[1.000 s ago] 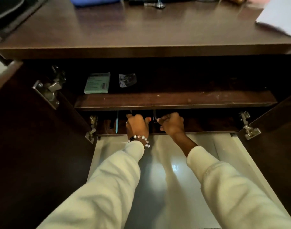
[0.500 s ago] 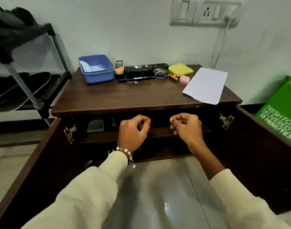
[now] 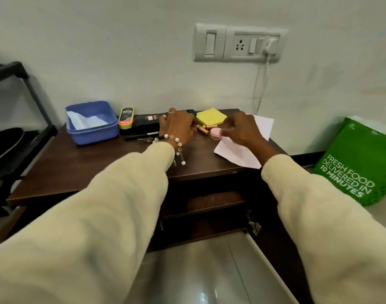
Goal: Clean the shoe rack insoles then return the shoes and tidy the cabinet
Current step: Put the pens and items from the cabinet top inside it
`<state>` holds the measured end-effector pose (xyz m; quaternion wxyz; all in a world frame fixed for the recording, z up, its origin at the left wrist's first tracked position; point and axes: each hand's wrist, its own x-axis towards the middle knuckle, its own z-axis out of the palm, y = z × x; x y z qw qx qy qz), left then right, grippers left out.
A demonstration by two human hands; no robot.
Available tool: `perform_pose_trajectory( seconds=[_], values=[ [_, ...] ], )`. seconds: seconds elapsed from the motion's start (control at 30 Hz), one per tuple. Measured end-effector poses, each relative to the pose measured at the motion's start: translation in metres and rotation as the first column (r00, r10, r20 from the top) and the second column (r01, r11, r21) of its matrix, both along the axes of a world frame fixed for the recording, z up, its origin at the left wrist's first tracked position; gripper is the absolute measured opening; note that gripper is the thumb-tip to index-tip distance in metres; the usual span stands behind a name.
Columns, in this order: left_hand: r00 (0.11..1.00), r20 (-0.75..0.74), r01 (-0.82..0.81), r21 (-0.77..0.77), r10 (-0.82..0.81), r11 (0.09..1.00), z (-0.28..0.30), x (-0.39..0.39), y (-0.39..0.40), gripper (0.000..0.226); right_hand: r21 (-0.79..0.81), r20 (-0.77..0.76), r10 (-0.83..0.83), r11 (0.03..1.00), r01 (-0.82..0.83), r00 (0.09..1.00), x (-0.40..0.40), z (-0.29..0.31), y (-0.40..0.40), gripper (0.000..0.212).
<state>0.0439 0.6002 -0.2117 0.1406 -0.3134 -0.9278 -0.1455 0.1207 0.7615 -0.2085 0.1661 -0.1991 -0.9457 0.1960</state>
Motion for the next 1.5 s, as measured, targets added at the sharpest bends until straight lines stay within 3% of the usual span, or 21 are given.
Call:
perform_pose_trajectory(
  seconds=[0.17, 0.47, 0.67, 0.77, 0.87, 0.97, 1.03, 1.2, 1.3, 1.43, 1.5],
  values=[
    [0.996, -0.073, 0.038, -0.213, -0.055, 0.976, -0.009, -0.025, 0.033, 0.033, 0.073, 0.206, 0.061, 0.994, -0.077, 0.977, -0.027, -0.011, 0.009, 0.05],
    [0.971, -0.223, 0.036, -0.21, -0.084, 0.977, -0.024, -0.03, 0.045, 0.024, -0.013, 0.099, 0.063, 0.998, -0.062, 0.993, -0.035, -0.011, 0.011, 0.045],
    [0.962, -0.246, 0.076, -0.167, -0.117, 0.983, -0.031, -0.022, 0.037, 0.025, -0.213, -0.068, -0.004, 0.977, -0.011, 0.998, -0.023, 0.0, 0.005, 0.047],
    [0.969, -0.229, 0.096, 0.001, -0.094, 0.995, -0.026, -0.012, 0.036, 0.018, -0.291, -0.188, -0.078, 0.956, 0.02, 0.979, -0.008, 0.007, 0.003, 0.038],
    [0.986, -0.147, 0.117, 0.295, -0.076, 0.948, -0.015, 0.007, 0.025, 0.017, -0.418, -0.296, -0.141, 0.908, 0.005, 0.945, 0.011, 0.011, -0.002, 0.04],
    [0.98, 0.002, 0.148, 0.656, -0.197, 0.74, -0.012, 0.04, -0.001, 0.021, -0.546, -0.322, -0.167, 0.837, -0.039, 0.932, 0.039, 0.005, -0.019, 0.041],
    [0.966, 0.051, 0.128, 0.757, -0.254, 0.64, -0.018, 0.068, -0.02, 0.025, -0.593, -0.315, -0.118, 0.799, -0.098, 0.942, 0.062, -0.003, -0.035, 0.042],
    [0.948, 0.104, 0.077, 0.842, -0.3, 0.534, -0.073, 0.127, -0.069, 0.022, -0.696, -0.333, 0.124, 0.637, -0.332, 0.935, 0.127, -0.038, -0.073, 0.039],
    [0.938, 0.231, -0.036, 0.807, -0.259, 0.59, -0.123, 0.149, -0.089, 0.018, -0.759, -0.273, 0.2, 0.556, -0.339, 0.941, 0.146, -0.075, -0.084, 0.038],
    [0.857, 0.496, -0.297, 0.692, -0.135, 0.658, -0.198, 0.154, -0.105, 0.017, -0.741, 0.029, 0.268, 0.652, -0.16, 0.963, 0.144, -0.148, -0.093, 0.042],
    [0.763, 0.645, -0.463, 0.589, -0.039, 0.662, -0.235, 0.148, -0.108, 0.018, -0.694, 0.169, 0.281, 0.715, -0.089, 0.945, 0.136, -0.191, -0.094, 0.044]
  ],
)
